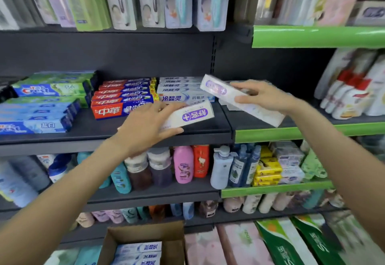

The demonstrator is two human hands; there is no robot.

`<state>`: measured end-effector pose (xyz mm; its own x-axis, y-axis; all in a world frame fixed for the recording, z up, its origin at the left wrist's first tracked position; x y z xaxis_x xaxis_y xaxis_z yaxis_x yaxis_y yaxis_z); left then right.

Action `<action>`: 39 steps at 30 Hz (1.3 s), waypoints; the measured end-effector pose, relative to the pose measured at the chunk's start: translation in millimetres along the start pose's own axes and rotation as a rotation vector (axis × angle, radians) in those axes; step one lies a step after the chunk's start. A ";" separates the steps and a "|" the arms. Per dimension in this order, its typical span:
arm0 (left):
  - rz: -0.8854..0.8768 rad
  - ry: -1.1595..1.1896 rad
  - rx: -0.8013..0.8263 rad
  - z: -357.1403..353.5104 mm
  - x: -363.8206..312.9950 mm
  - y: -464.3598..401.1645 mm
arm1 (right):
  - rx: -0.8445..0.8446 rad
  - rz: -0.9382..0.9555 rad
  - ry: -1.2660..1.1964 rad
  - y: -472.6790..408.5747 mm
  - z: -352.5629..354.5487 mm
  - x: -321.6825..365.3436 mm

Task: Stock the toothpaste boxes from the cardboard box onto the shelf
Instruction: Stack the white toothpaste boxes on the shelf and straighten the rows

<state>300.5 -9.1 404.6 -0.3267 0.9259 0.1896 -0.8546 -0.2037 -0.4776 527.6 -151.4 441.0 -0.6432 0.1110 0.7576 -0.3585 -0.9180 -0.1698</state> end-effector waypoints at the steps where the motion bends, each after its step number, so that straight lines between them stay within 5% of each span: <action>1: -0.028 -0.053 0.001 -5.9 -6.6 -9.1 | 0.063 -0.009 0.053 -7.0 6.9 -8.1; 8: -0.058 -0.195 0.064 -48.6 -29.9 -42.9 | 0.371 -0.204 0.221 -25.4 19.5 -77.6; 18: 0.019 -0.145 0.093 -61.5 -41.1 -54.1 | -0.033 0.204 0.744 -19.6 30.9 -95.6; 26: 0.071 -0.111 -0.072 -48.9 -59.3 -73.4 | -0.292 0.225 0.727 -26.1 46.2 -107.7; 29: 0.111 -0.065 -0.147 -42.4 -68.5 -91.2 | -0.456 0.235 0.441 -9.2 46.7 -97.5; 34: 0.226 0.126 -0.251 -28.1 -100.2 -115.5 | -0.574 0.001 -0.518 64.1 9.1 -83.2; 39: 0.387 0.756 0.006 -34.4 -144.4 -133.7 | -0.422 0.070 -0.502 84.5 -31.8 -55.7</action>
<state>475.8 -104.7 411.6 -0.2402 0.7539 -0.6115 -0.7411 -0.5493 -0.3860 511.6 -223.1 364.4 -0.3178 -0.2286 0.9202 -0.6272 -0.6772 -0.3848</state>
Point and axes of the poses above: each hand's wrist, its own y-axis away from the middle knuckle, its own z-axis out of the back of the hand, x = y × z, the point moved 6 cm from there along -y, towards the middle knuckle, and after that the axes turned 7 degrees about -y, right-handed, at the moved point
